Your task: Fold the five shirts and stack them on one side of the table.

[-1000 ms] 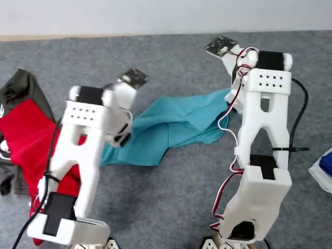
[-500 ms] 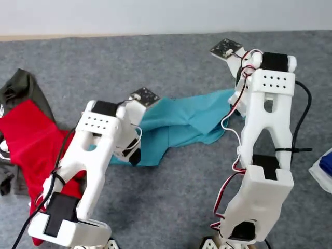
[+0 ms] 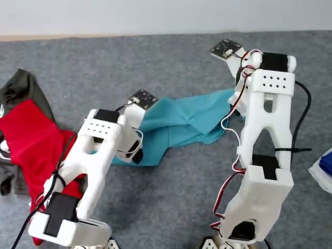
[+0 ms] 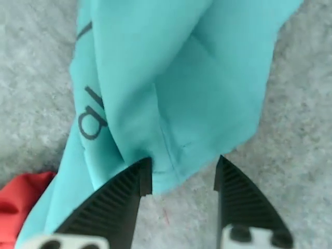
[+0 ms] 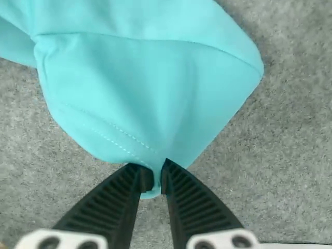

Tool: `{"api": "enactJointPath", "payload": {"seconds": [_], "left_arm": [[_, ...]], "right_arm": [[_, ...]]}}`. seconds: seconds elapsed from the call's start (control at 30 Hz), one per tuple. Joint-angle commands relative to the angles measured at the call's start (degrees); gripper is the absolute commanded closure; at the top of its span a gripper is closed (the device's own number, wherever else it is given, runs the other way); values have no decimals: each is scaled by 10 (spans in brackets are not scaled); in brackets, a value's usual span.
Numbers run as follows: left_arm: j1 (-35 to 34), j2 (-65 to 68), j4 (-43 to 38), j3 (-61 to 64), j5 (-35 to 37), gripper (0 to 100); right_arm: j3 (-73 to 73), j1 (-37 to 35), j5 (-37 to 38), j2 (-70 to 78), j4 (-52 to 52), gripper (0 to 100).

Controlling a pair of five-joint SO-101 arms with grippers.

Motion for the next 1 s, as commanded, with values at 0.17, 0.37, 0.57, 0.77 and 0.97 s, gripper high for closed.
{"api": "enactJointPath", "payload": {"seconds": [0.17, 0.37, 0.57, 0.77, 0.97], "left_arm": [[-46, -26, 43, -44, -2, 798], [-44, -20, 36, -36, -24, 798], [-32, -19, -28, 11, -20, 798], [-34, -19, -62, 44, -20, 798], [-32, -19, -86, 49, -20, 864]], "right_arm": [[-4, 6, 4, -44, 23, 987], [-4, 5, 4, -44, 22, 987], [-4, 5, 4, -44, 22, 987], [-4, 5, 5, -44, 22, 987], [-4, 5, 5, -44, 22, 987]]}}
